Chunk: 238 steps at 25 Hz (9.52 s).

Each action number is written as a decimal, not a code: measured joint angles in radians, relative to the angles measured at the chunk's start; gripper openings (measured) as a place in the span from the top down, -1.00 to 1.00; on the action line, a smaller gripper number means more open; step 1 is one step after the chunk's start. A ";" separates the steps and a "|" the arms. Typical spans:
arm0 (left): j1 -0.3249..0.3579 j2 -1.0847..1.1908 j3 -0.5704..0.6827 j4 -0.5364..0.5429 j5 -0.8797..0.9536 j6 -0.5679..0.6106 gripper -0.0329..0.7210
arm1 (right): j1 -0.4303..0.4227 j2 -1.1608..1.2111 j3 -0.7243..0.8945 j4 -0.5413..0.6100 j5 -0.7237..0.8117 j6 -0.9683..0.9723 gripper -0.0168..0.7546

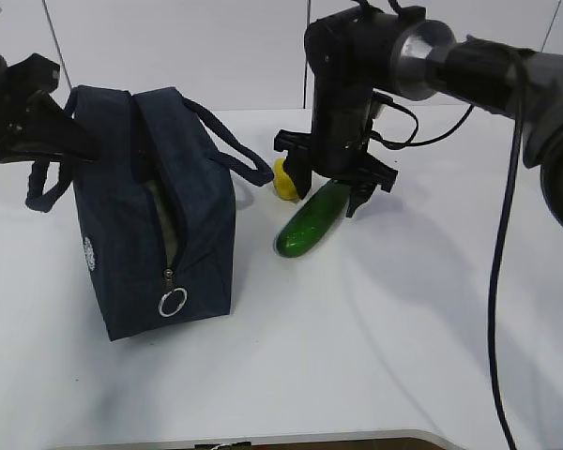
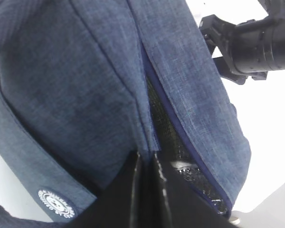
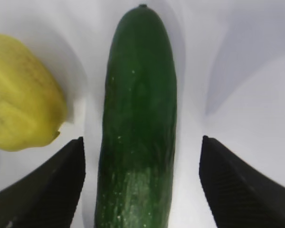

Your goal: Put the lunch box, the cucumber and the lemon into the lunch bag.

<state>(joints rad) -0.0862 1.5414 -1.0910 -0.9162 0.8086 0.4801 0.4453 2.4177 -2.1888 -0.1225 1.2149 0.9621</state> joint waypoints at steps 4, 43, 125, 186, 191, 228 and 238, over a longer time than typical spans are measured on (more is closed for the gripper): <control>0.000 0.000 0.000 0.000 0.000 0.000 0.92 | 0.000 0.012 0.000 0.019 -0.006 0.000 -0.56; 0.000 0.000 0.000 0.000 -0.001 0.000 0.92 | -0.002 0.022 -0.360 -0.003 0.020 -0.395 0.03; 0.000 0.000 0.000 -0.005 0.023 0.002 0.92 | 0.168 -0.014 -0.271 0.496 0.036 -0.878 -0.32; 0.000 -0.006 0.000 0.167 0.023 0.004 0.92 | 0.036 0.144 -0.334 0.016 0.038 -0.701 -0.44; 0.000 -0.006 0.000 0.167 0.023 0.004 0.92 | 0.003 0.150 -0.334 0.041 0.028 -0.697 -0.44; 0.000 -0.006 0.000 0.167 0.018 0.004 0.92 | -0.008 0.218 -0.334 0.091 -0.116 -0.709 -0.45; 0.000 -0.006 0.000 0.167 0.016 0.004 0.92 | -0.008 0.219 -0.337 0.091 -0.108 -0.709 -0.20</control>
<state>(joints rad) -0.0862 1.5354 -1.0910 -0.7496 0.8249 0.4839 0.4369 2.6362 -2.5254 -0.0313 1.1068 0.2533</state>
